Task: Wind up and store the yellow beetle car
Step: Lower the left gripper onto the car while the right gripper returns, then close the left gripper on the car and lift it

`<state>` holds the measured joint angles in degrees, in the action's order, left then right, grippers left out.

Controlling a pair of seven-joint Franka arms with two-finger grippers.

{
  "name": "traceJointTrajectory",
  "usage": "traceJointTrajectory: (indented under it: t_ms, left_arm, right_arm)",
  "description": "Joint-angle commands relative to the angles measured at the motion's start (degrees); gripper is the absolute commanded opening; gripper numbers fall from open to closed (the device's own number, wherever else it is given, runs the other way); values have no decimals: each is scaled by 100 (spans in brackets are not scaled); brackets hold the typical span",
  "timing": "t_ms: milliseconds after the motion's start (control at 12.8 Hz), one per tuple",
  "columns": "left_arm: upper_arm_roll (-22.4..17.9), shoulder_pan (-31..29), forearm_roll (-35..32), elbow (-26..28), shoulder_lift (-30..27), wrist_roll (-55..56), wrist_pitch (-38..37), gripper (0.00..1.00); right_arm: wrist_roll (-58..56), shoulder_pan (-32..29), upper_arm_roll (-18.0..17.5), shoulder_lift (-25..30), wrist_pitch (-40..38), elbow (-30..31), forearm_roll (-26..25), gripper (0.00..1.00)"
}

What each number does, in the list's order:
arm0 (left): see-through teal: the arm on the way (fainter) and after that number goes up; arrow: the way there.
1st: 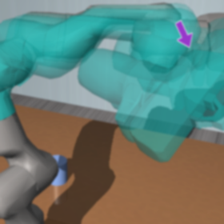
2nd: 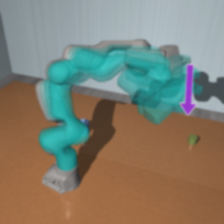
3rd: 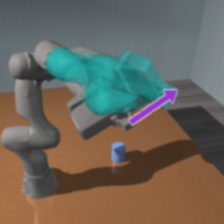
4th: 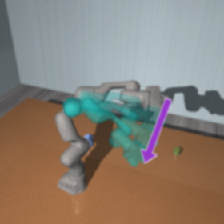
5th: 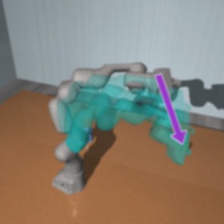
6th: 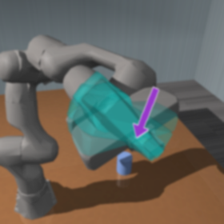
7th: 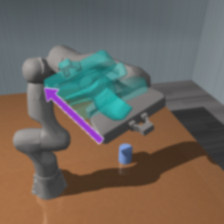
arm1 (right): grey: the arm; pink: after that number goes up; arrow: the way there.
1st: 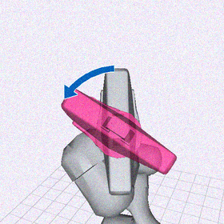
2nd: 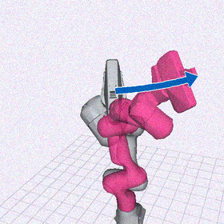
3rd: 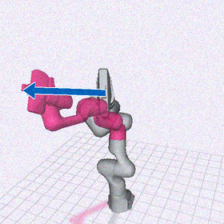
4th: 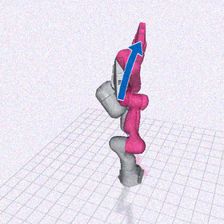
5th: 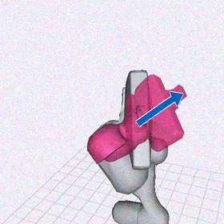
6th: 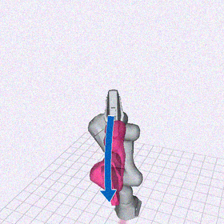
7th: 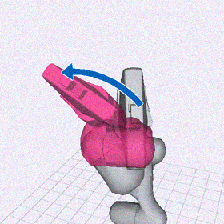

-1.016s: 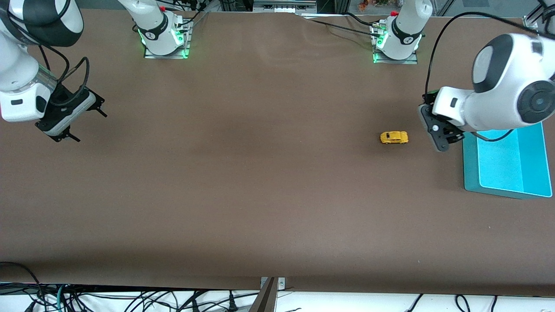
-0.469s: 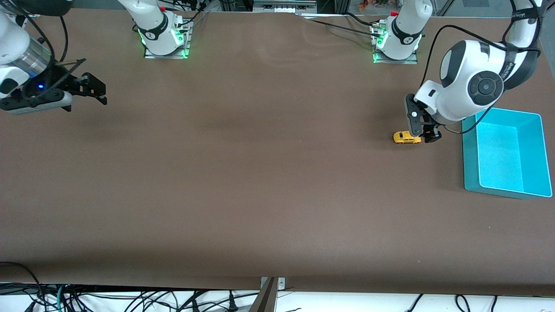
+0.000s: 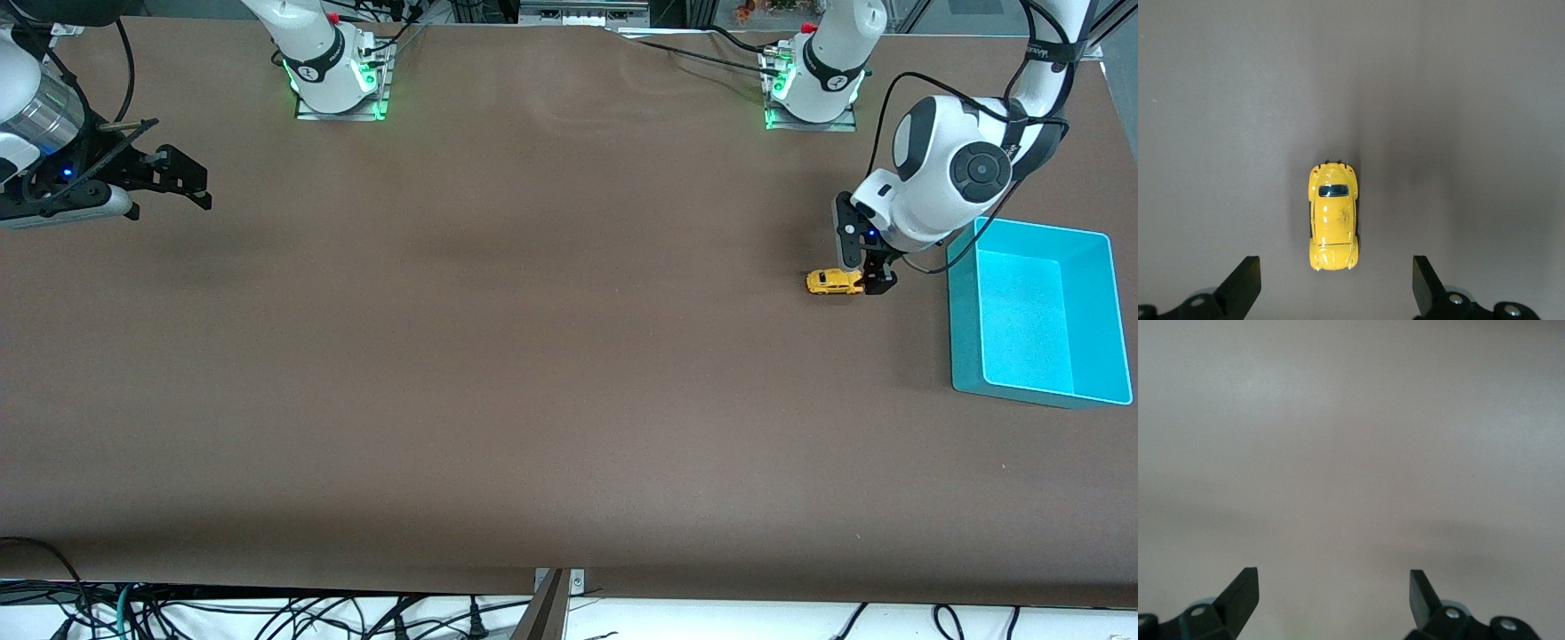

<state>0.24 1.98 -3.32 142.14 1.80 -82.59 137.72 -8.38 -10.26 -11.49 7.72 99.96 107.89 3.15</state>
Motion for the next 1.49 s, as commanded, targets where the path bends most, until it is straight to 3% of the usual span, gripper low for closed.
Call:
traceJointTrajectory:
  t_ms: [0,547,1016,1251,1329,1407]
  left_arm:
    - [29,-48,-99,401,-75,-125,560,100]
    - [29,-145,-108,964,567,-126,2063,100]
    - [29,-145,-108,938,769,-73,2355,100]
    - [29,-154,-108,947,866,-117,2522,100]
    - [20,-154,-108,947,866,-125,2540,88]
    - [29,-154,-108,947,866,-117,2549,61]
  right_arm:
    - [109,41,7,-25,-91,-163,212,100]
    - [91,50,-29,10,-433,-505,309,100]
    - [494,50,-511,19,-469,-656,248,100]
    - [575,33,-547,-139,-443,-699,239,100]
    - [566,33,-538,-140,-451,-700,230,100]
    - [583,33,-547,-131,-478,-700,230,100]
